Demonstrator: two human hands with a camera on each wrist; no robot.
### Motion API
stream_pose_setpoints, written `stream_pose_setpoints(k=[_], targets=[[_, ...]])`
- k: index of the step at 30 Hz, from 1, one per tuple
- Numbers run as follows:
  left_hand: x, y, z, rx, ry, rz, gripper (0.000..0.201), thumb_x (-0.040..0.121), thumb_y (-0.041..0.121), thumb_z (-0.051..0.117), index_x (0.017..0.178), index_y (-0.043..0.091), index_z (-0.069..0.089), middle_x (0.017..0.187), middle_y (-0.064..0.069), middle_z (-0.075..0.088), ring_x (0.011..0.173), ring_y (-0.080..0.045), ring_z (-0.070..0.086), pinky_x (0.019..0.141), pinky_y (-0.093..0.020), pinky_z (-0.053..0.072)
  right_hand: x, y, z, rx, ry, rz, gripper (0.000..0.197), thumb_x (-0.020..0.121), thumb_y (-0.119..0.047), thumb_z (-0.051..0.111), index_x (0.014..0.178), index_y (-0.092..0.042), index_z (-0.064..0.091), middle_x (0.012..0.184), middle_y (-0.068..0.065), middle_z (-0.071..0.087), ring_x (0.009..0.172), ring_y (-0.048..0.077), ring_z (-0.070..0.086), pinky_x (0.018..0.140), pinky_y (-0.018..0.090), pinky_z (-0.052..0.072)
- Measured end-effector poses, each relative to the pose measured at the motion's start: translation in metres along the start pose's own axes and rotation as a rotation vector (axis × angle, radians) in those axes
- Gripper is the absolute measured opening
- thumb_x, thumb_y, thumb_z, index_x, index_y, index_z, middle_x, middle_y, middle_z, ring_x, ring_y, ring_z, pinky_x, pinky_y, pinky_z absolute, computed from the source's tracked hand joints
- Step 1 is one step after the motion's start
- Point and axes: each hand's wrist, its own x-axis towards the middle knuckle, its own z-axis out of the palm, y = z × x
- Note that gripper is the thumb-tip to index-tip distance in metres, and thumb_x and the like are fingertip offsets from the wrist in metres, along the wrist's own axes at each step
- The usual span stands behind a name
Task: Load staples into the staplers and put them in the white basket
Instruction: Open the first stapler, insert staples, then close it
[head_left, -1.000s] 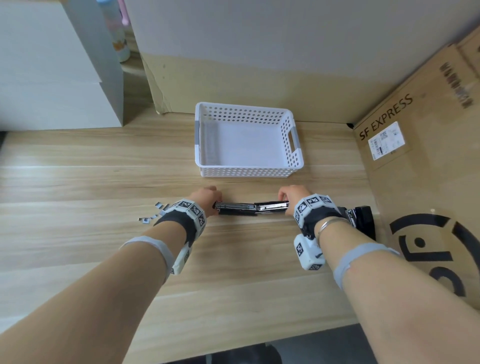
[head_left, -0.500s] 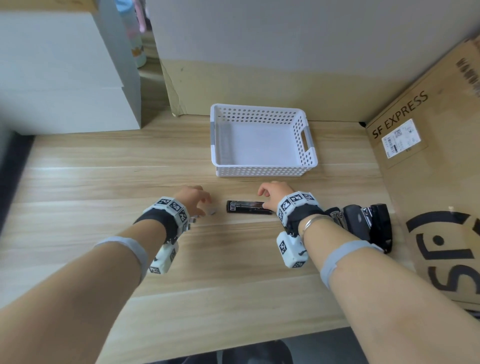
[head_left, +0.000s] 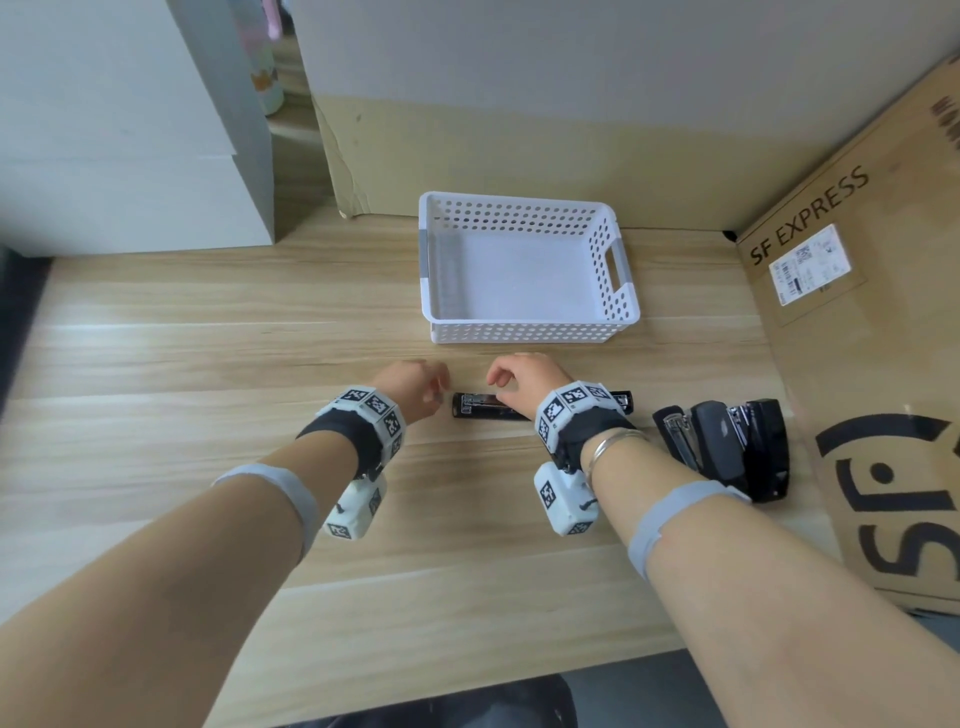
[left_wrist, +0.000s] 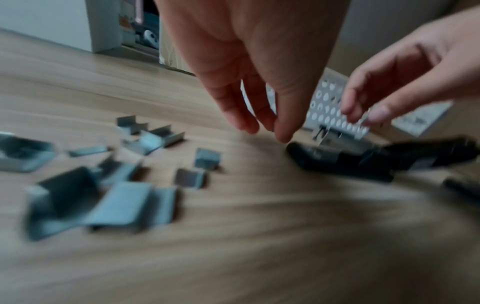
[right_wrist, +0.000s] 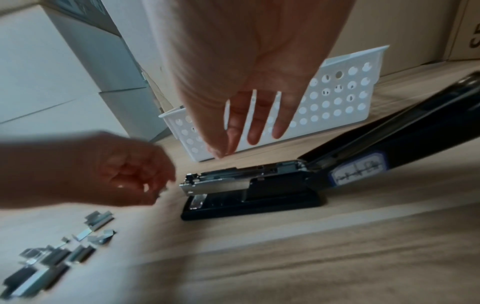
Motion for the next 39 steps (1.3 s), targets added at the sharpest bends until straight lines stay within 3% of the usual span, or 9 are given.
stream_pose_setpoints(k=[3, 6, 14, 16, 19, 23, 30, 36, 39], targets=[[0.003, 0.02, -0.008, -0.165, 0.047, 0.009, 0.034, 0.084, 0.013, 0.06, 0.115, 0.009, 0.047, 0.102, -0.007, 0.069, 0.091, -0.024, 0.064, 0.077, -0.028, 0.047, 0.003, -0.009, -0.001, 0.053, 0.018, -0.061, 0.02, 0.085, -0.015, 0.067, 0.105, -0.016, 0.066, 0.104, 0.0, 0.07, 0.096, 0.015, 0.064, 0.086, 0.025, 0.049], [0.011, 0.037, -0.012, -0.257, 0.071, 0.018, 0.045, 0.079, 0.01, 0.066, 0.117, 0.006, 0.042, 0.102, -0.01, 0.07, 0.089, -0.024, 0.065, 0.074, -0.026, 0.046, 0.005, -0.013, -0.003, 0.137, 0.035, -0.049, 0.023, 0.081, -0.021, 0.072, 0.102, -0.014, 0.066, 0.102, 0.001, 0.072, 0.095, 0.017, 0.066, 0.089, 0.03, 0.052], [0.022, 0.046, -0.006, -0.412, 0.043, -0.03, 0.049, 0.075, 0.009, 0.072, 0.116, 0.011, 0.046, 0.094, -0.004, 0.066, 0.079, -0.016, 0.06, 0.067, -0.022, 0.045, 0.003, -0.001, -0.007, 0.134, 0.055, -0.036, 0.016, 0.083, -0.015, 0.069, 0.099, -0.013, 0.069, 0.094, 0.004, 0.074, 0.089, 0.017, 0.07, 0.089, 0.032, 0.055], [0.023, 0.042, -0.005, -0.377, 0.045, -0.036, 0.046, 0.074, 0.008, 0.073, 0.114, 0.011, 0.049, 0.091, 0.001, 0.06, 0.078, -0.015, 0.056, 0.065, -0.021, 0.043, 0.002, 0.002, -0.005, 0.078, 0.045, -0.036, 0.022, 0.086, -0.017, 0.065, 0.107, -0.016, 0.07, 0.097, 0.002, 0.075, 0.092, 0.015, 0.069, 0.091, 0.029, 0.054], [0.022, 0.033, -0.005, -0.182, -0.004, 0.005, 0.043, 0.074, 0.015, 0.074, 0.114, 0.014, 0.056, 0.095, 0.004, 0.052, 0.082, -0.014, 0.049, 0.073, -0.024, 0.04, -0.001, 0.007, -0.002, 0.02, 0.025, -0.036, 0.023, 0.089, -0.019, 0.061, 0.108, -0.02, 0.073, 0.101, 0.0, 0.075, 0.096, 0.014, 0.068, 0.091, 0.027, 0.053], [0.02, 0.027, 0.0, -0.08, -0.066, 0.021, 0.032, 0.079, 0.019, 0.069, 0.11, 0.013, 0.062, 0.109, -0.005, 0.062, 0.084, -0.013, 0.047, 0.074, -0.023, 0.036, -0.006, 0.009, 0.006, -0.028, 0.025, -0.035, 0.022, 0.089, -0.02, 0.06, 0.105, -0.02, 0.074, 0.104, 0.0, 0.074, 0.098, 0.017, 0.066, 0.088, 0.029, 0.053], [0.019, 0.03, 0.005, -0.07, -0.041, 0.005, 0.027, 0.082, 0.02, 0.066, 0.107, 0.01, 0.063, 0.112, -0.007, 0.066, 0.101, -0.023, 0.06, 0.072, -0.021, 0.034, -0.004, 0.009, 0.018, -0.023, 0.083, -0.012, 0.018, 0.086, -0.018, 0.062, 0.099, -0.018, 0.075, 0.101, 0.0, 0.072, 0.097, 0.018, 0.064, 0.083, 0.028, 0.052], [0.019, 0.028, 0.007, -0.104, -0.033, -0.004, 0.026, 0.081, 0.02, 0.067, 0.104, 0.008, 0.064, 0.111, -0.009, 0.066, 0.098, -0.024, 0.06, 0.072, -0.021, 0.035, 0.0, 0.011, 0.019, -0.013, 0.078, -0.001, 0.016, 0.082, -0.017, 0.064, 0.096, -0.017, 0.073, 0.097, 0.001, 0.072, 0.094, 0.018, 0.065, 0.084, 0.028, 0.052], [0.019, 0.027, 0.008, -0.104, -0.033, -0.008, 0.026, 0.081, 0.021, 0.068, 0.103, 0.009, 0.064, 0.11, -0.008, 0.066, 0.089, -0.021, 0.057, 0.072, -0.022, 0.035, 0.0, 0.012, 0.021, -0.003, 0.081, 0.008, 0.016, 0.082, -0.017, 0.064, 0.096, -0.017, 0.073, 0.097, 0.001, 0.071, 0.094, 0.018, 0.065, 0.084, 0.028, 0.052]])
